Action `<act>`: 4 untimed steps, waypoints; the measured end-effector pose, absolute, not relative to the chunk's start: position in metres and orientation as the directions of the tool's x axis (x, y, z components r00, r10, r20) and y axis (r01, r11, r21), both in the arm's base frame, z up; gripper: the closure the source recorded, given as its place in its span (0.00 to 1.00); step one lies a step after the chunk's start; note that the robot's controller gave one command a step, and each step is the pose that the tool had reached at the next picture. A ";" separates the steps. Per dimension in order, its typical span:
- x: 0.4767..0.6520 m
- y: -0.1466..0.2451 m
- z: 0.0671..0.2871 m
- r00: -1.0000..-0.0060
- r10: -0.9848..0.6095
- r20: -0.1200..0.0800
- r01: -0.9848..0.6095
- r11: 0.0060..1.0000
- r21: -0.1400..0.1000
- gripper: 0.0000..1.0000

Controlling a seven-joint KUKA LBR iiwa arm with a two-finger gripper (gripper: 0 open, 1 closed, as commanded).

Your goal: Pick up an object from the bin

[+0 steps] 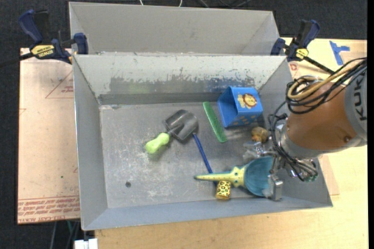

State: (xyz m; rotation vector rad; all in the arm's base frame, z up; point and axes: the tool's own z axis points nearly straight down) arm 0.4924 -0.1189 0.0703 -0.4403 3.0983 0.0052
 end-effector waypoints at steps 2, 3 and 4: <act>0.490 -0.119 0.084 -0.962 -0.271 -0.012 -0.272 0.962 0.002 1.00; 0.491 -0.115 0.077 -0.949 -0.315 -0.013 -0.315 0.949 0.002 1.00; 0.491 -0.115 0.073 -0.970 -0.242 -0.014 -0.242 0.970 0.004 1.00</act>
Offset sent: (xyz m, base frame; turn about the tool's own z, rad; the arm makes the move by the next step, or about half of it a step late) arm 0.0000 0.0000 0.0000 0.0000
